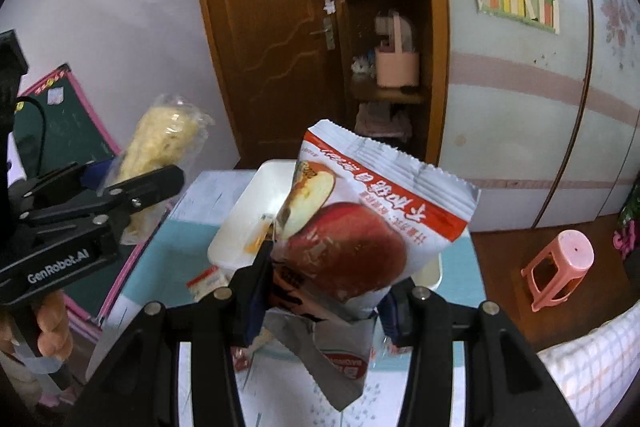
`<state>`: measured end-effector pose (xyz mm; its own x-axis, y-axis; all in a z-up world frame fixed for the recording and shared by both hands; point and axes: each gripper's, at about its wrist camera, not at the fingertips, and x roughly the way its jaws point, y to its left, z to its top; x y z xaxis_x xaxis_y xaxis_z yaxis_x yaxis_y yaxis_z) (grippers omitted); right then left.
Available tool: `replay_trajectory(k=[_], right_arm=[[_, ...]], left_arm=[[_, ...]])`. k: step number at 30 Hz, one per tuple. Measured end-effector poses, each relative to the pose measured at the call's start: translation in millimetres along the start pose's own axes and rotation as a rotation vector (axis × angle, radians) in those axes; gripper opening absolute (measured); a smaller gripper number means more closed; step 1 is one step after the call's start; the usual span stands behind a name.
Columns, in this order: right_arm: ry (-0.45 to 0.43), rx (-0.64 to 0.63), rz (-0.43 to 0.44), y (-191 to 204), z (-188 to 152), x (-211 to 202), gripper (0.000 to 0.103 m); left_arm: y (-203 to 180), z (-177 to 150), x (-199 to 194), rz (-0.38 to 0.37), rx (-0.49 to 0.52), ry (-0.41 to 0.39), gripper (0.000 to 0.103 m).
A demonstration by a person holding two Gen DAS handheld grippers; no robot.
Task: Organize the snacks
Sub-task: 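Lift puff bag and bread bag into the white bin and open both tools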
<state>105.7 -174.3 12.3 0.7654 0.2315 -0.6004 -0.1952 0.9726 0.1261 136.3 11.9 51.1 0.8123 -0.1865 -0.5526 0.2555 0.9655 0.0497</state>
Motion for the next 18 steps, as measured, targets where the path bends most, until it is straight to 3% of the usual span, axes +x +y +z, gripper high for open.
replay_trajectory(k=[5, 13, 18], right_arm=[[-0.036, -0.010, -0.020, -1, 24, 0, 0.046], [-0.093, -0.034, -0.028, 8, 52, -5, 0.046], [-0.086, -0.012, -0.022, 8, 73, 12, 0.047]], left_arm=[[2, 26, 2, 0.045, 0.027, -0.029, 0.056], [-1, 47, 22, 0.081, 0.079, -0.015, 0.056], [-1, 59, 43, 0.089, 0.074, 0.002, 0.057]])
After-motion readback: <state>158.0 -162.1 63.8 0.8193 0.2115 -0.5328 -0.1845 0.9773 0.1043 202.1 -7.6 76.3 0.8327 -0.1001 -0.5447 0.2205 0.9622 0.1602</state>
